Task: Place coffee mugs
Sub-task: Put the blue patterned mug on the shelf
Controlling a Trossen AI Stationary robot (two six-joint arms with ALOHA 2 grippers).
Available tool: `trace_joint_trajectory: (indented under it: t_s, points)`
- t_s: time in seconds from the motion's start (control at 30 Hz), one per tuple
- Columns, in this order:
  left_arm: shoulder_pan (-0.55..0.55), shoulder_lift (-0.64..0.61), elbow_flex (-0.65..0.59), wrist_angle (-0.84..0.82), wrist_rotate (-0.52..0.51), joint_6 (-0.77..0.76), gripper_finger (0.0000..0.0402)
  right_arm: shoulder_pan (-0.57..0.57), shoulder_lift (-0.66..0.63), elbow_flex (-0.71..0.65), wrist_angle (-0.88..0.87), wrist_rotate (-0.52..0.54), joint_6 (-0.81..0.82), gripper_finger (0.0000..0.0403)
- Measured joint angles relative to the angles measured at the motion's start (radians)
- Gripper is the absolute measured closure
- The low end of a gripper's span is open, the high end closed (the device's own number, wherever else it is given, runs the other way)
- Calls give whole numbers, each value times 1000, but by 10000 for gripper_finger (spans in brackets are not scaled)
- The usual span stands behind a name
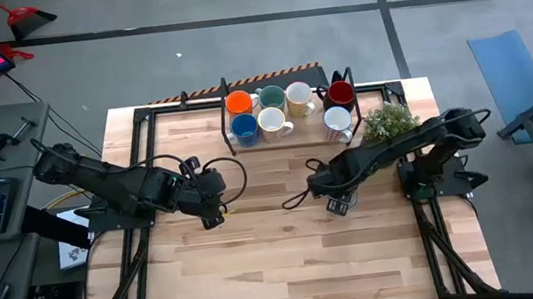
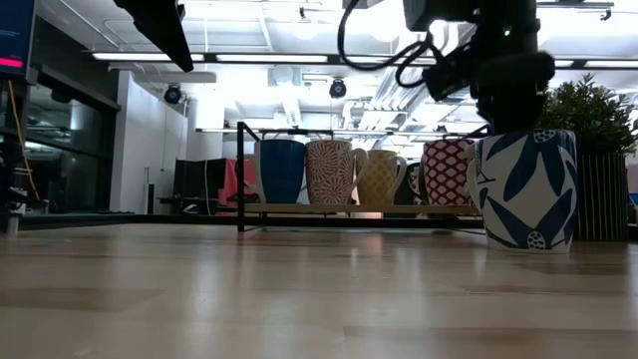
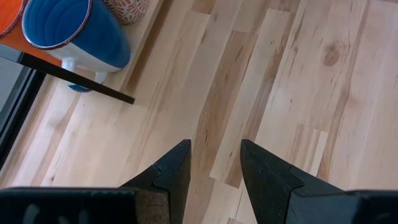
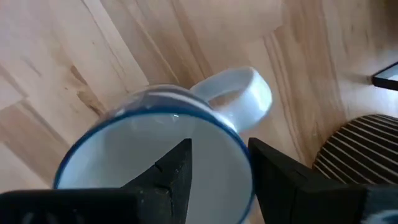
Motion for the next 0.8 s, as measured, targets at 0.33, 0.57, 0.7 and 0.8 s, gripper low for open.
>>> trace_joint_trajectory:
  t_s: [0.33,0.57,0.7,0.8]
  points:
    - [0,0,0,0,0,0,273,-5,71,0,39,3,-9,269]
    - [0,0,0,0,0,0,273,-7,71,0,95,8,14,302]
    - [0,0,0,0,0,0,273,-7,70,1,129,1,16,371]
    - [0,0,0,0,0,0,273,-6,67,3,149,1,34,392]
